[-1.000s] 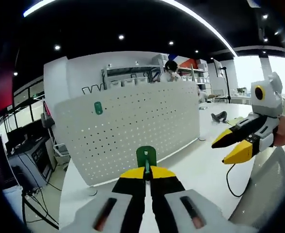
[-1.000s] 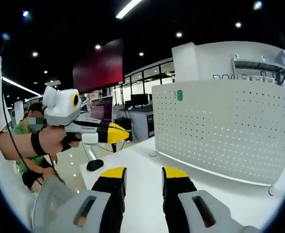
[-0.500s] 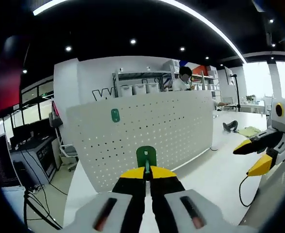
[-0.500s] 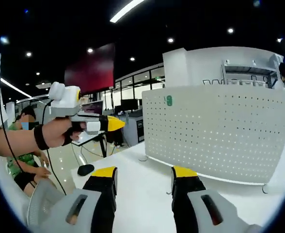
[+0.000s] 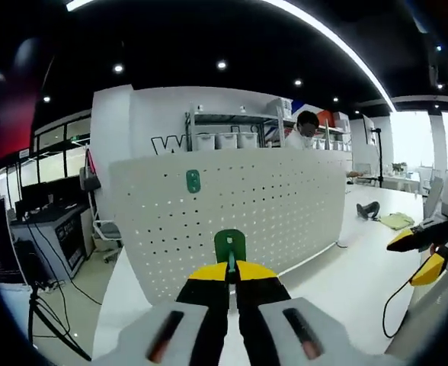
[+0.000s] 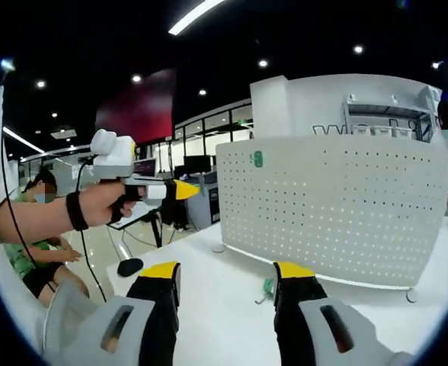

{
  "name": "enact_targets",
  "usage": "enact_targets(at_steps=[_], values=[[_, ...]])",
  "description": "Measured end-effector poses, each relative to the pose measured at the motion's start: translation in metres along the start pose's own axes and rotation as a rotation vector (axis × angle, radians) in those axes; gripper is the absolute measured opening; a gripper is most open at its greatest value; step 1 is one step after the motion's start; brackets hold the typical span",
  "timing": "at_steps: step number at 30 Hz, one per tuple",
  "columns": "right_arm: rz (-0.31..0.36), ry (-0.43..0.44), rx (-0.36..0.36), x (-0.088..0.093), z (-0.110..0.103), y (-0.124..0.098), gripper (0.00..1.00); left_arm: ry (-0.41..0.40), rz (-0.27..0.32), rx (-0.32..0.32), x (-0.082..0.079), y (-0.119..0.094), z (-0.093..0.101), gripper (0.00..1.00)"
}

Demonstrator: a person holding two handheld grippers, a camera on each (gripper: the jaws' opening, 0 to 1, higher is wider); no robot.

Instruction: Insert the hook assembly into the mounting plate slot until the hook locks in place.

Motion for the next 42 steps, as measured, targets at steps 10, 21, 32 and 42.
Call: enact_targets(at_steps=[10, 21, 32, 42], values=[[-0.008, -0.063, 0.004, -0.002, 0.000, 0.000, 0.64, -0.025, -0.012, -0.016, -0.007, 0.019, -0.010, 0.02], [-0.018, -0.053, 0.021, 0.002, 0.001, -0.002, 0.64, -0.056, -0.036, -0.053, -0.011, 0.043, -0.022, 0.02], [-0.009, -0.028, 0.030, 0.005, 0.006, 0.000, 0.64, -0.078, -0.033, -0.089, -0.017, 0.063, -0.031, 0.02], [-0.007, -0.009, 0.054, 0.011, 0.008, -0.008, 0.65, -0.083, -0.038, -0.135, -0.025, 0.079, -0.036, 0.02]])
Point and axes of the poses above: the point that each gripper's makers call its tool centre point, and the gripper's own axes: y roughly forward along the fingers, z roughly to its right, x roughly out of its underside, the point moved 8 cm from there along -y, roughly backward along the fingers, and after that the axes turned 15 degrees about -x, right-handed, at the moved point
